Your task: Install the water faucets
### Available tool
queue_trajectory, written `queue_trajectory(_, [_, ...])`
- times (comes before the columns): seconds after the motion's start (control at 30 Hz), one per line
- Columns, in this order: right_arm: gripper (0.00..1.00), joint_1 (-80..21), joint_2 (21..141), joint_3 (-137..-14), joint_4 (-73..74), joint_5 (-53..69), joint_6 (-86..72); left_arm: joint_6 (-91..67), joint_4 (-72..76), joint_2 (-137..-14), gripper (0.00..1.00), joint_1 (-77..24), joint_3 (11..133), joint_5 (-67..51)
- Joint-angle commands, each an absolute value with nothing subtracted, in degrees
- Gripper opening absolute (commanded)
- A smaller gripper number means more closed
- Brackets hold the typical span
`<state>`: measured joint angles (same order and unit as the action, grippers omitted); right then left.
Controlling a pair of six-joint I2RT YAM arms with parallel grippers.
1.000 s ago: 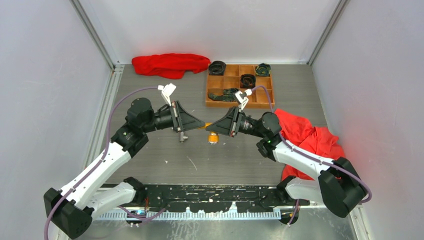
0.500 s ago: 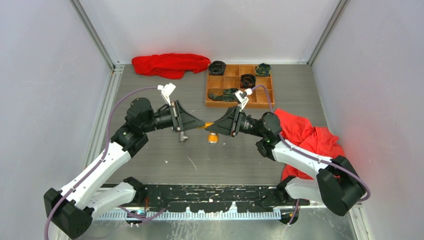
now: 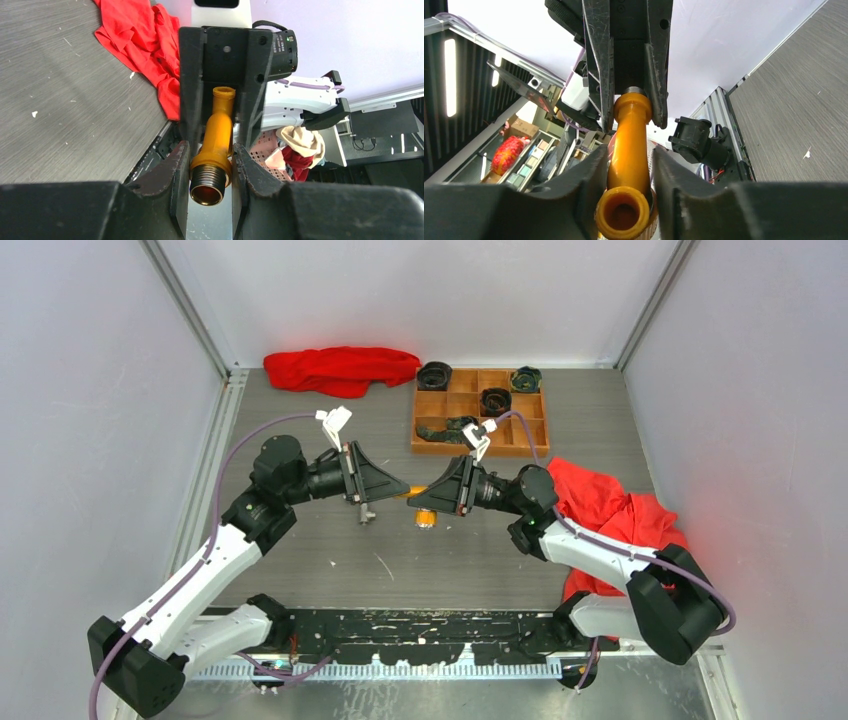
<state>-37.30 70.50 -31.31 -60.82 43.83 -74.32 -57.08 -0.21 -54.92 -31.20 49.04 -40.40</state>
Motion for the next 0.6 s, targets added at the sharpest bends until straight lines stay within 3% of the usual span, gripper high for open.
queue_trajectory(0.0, [0.53, -37.56, 70.11, -33.32, -64.80, 44.56, -74.59, -57.62, 4.00, -54.42, 0.00, -30.94, 50.27, -42.56])
queue_trajectory(0.1, [0.58, -37.52, 69.73, -33.37, -64.80, 44.03, -74.41, -57.56, 3.96, -54.45, 0.00, -30.94, 50.34, -42.77])
queue_trajectory(0.33, [0.58, -37.11, 69.20, -33.59, -62.70, 43.11, -73.11, -57.13, 3.54, -53.74, 0.00, -30.94, 50.21, -43.19])
queue_trajectory(0.57, [0.39, -37.12, 69.94, -33.48, -63.17, 41.91, -73.64, -56.76, 2.90, -53.49, 0.00, -30.94, 50.24, -43.39])
